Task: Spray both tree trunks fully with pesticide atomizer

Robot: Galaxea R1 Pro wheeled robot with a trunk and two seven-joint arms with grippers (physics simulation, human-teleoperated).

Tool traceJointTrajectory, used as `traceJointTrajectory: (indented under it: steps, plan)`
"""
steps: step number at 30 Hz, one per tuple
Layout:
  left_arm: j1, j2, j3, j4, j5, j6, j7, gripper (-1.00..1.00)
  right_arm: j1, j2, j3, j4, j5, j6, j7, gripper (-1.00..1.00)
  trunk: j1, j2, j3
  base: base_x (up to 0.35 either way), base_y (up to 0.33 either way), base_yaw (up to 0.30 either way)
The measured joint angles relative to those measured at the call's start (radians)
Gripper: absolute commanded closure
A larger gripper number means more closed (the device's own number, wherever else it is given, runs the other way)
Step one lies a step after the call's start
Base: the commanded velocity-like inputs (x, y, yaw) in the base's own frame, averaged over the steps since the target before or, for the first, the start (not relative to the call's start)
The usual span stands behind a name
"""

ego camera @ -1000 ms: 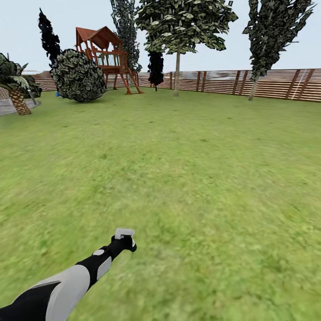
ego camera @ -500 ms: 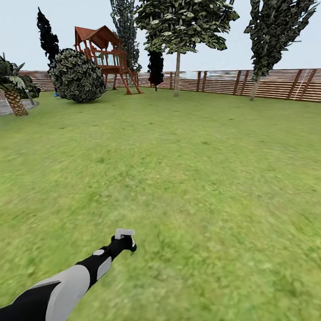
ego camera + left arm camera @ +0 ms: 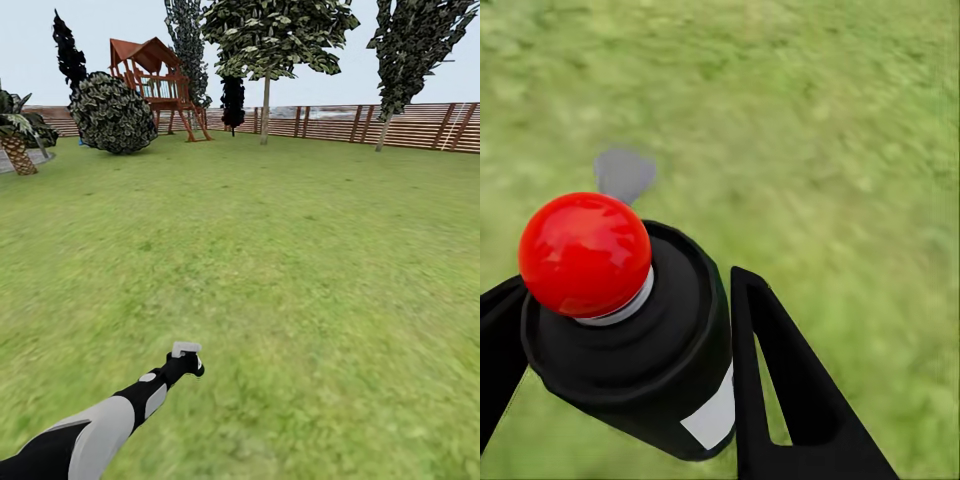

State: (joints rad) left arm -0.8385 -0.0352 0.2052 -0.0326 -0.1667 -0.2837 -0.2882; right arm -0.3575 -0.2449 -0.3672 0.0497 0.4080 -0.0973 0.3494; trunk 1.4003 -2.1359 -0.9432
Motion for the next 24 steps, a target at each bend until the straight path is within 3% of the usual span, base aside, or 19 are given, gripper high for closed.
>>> traceJointTrajectory:
  steps: [24]
  plan:
    - [0.000, -0.003, 0.000, 0.000, 0.002, 0.000, 0.000, 1.00, 0.000, -0.001, 0.000, 0.000, 0.000, 0.000, 0.000, -1.00, 0.000, 0.000, 0.000, 0.350, 0.000, 0.000]
